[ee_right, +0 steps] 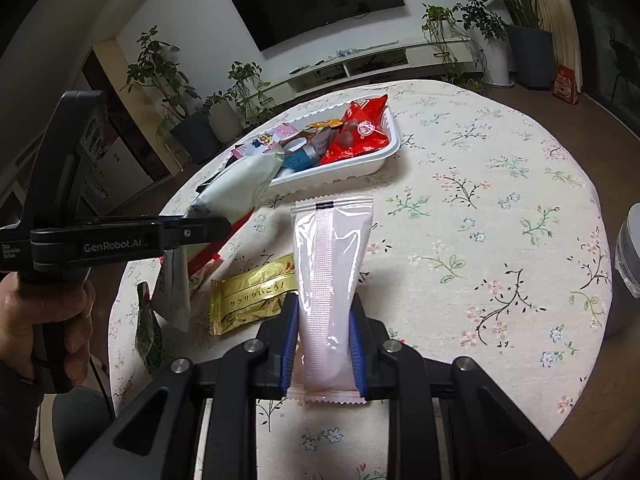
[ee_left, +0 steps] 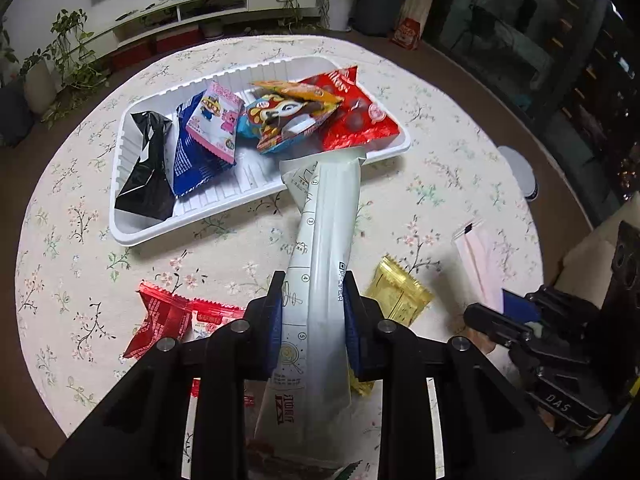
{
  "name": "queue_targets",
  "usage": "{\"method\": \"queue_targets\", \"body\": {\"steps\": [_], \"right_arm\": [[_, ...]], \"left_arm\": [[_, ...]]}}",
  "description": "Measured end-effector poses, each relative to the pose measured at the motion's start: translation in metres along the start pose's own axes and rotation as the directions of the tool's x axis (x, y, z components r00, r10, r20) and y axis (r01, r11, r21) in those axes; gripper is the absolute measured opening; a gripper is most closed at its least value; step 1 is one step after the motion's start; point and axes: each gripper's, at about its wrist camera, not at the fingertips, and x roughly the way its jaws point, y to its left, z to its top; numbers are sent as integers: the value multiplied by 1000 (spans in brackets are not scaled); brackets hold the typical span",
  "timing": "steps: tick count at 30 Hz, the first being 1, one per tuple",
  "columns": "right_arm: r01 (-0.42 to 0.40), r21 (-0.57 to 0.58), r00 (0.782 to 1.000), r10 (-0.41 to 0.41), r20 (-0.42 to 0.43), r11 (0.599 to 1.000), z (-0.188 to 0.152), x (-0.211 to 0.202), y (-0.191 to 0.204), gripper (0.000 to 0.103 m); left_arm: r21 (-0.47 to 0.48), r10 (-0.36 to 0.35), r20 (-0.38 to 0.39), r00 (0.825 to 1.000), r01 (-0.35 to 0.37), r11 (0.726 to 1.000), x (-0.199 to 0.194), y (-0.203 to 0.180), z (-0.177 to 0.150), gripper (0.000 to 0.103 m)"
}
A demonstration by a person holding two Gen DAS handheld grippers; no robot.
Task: Organize snacks
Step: 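Carry both long packs into the white tray and open both tools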
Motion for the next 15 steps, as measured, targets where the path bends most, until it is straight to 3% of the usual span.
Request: {"method": "queue_targets", "body": {"steps": [8, 15], "right_arm": [[4, 2, 1000, -4, 12, 1000, 0, -2, 0, 25], [-2, 4, 999, 2, 51, 1000, 2, -12, 0, 25]], "left_arm": [[-49, -33, 82, 996, 37, 998, -24, 8, 7, 23], [-182, -112, 222, 969, 154, 971, -72, 44, 17, 23]]}}
